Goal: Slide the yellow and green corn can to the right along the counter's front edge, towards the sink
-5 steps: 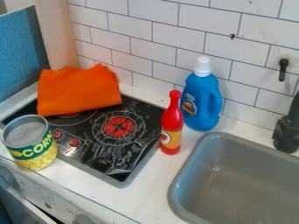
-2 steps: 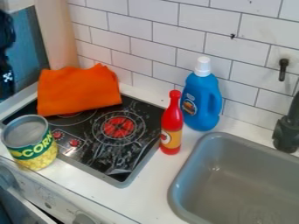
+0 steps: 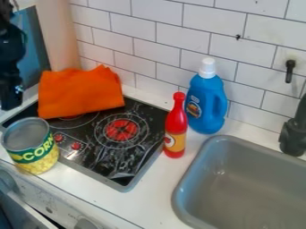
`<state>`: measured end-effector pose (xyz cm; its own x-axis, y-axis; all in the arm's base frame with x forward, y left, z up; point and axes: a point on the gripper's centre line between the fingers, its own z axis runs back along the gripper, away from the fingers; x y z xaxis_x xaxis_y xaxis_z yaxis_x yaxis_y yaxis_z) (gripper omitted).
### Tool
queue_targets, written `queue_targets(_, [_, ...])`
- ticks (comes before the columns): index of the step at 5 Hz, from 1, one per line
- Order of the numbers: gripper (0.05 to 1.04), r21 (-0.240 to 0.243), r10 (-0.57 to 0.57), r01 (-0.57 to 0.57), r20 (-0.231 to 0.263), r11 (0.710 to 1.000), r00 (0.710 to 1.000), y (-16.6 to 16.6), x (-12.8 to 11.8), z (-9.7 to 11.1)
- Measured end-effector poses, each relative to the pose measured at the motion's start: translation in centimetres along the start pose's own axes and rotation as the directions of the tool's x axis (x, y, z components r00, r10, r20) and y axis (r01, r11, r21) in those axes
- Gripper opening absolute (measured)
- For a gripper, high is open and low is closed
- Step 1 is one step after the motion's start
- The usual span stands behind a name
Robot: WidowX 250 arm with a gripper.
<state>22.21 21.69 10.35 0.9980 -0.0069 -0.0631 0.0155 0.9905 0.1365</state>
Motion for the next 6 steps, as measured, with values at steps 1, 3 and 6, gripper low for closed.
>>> queue_targets(1, [1.000, -0.022, 0.021, -0.021, -0.016, 1.000, 1.000, 0.3, 0.7, -1.5])
queue_targets(3, [1.000, -0.017, 0.086, -0.086, -0.035, 0.996, 0.996, 0.4, 0.9, -2.8])
queue_targets(6, [1.000, -0.011, 0.056, -0.057, -0.099, 0.998, 0.993, -0.3, -0.5, -4.9])
